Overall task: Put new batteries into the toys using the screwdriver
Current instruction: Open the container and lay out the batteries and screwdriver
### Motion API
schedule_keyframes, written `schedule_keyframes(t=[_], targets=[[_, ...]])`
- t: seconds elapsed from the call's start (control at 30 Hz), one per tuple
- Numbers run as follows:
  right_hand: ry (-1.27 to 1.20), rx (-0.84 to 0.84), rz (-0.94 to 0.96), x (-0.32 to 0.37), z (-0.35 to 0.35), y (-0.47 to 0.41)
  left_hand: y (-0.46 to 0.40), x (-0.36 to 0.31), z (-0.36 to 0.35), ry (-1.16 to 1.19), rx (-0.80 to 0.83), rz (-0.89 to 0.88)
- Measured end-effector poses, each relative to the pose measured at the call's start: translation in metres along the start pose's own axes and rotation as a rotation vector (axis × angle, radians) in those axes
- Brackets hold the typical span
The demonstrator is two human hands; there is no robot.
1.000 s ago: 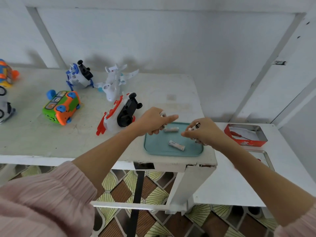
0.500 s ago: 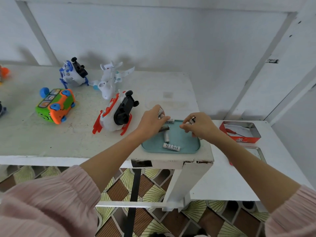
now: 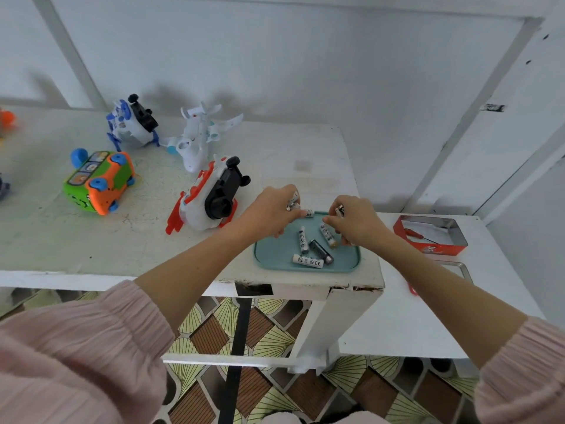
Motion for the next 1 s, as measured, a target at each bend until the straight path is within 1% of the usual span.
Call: schedule_keyframes(t=[0.13, 0.2, 0.27, 0.37, 0.47, 0.6, 0.73, 0.83, 0.87, 1.0], targets=[[-0.09, 0.014, -0.066, -0.008, 0.003, -0.002, -0.001, 0.001, 0.001, -0.082, 0.062, -0.019], [-0.14, 0.08, -0.137, -0.009, 0.006, -0.002, -0.004, 0.001, 0.004, -0.107, 0.047, -0.036], [-0.142, 0.164, -0.158, -0.007, 0.009, -0.003, -0.007, -0.001, 0.007, -0.128, 0.04, -0.047], [-0.018, 0.213, -0.076, -0.005, 0.011, -0.004, -0.011, -0.002, 0.012, -0.138, 0.066, -0.049], [0.076, 0.203, -0.023, -0.006, 0.009, -0.007, -0.01, -0.003, 0.015, -0.128, 0.067, -0.038], [0.14, 0.189, 0.026, -0.005, 0.007, -0.009, -0.008, -0.005, 0.012, -0.186, 0.099, -0.062], [0.219, 0.122, 0.063, -0.003, 0.009, -0.012, -0.005, -0.008, 0.01, -0.266, 0.139, -0.131], [0.209, 0.044, 0.071, -0.001, 0.013, -0.013, -0.006, -0.014, 0.007, -0.281, 0.192, -0.121], [0.206, 0.011, 0.077, -0.002, 0.013, -0.013, -0.006, -0.017, 0.006, -0.323, 0.214, -0.13], [0.12, -0.119, 0.061, -0.006, 0.006, -0.011, -0.002, -0.022, 0.0, -0.537, 0.237, -0.257]])
Point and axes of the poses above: each hand's wrist, its own y-axis away from the middle knuckle, its own z-axis out of the back of the hand, x = y × z, the point moved 1 cm from there along -y, towards the middle knuckle, and after that the axes turned 14 degrees about -x, right-handed, at the moved point
